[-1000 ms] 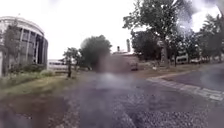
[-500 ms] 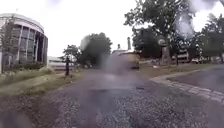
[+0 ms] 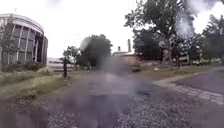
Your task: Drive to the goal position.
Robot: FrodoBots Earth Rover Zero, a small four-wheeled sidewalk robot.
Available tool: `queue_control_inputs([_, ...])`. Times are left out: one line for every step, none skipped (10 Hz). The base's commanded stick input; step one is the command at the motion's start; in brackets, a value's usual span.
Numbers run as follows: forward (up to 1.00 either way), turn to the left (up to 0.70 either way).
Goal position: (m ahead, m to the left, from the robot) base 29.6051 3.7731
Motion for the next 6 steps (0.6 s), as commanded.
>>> queue_control_inputs([0.70,-0.12])
queue_control_inputs([0.70,-0.14])
queue_control_inputs([0.70,-0.14])
queue_control_inputs([0.70,-0.06])
queue_control_inputs([0.70,0.00])
queue_control_inputs([0.70,0.00])
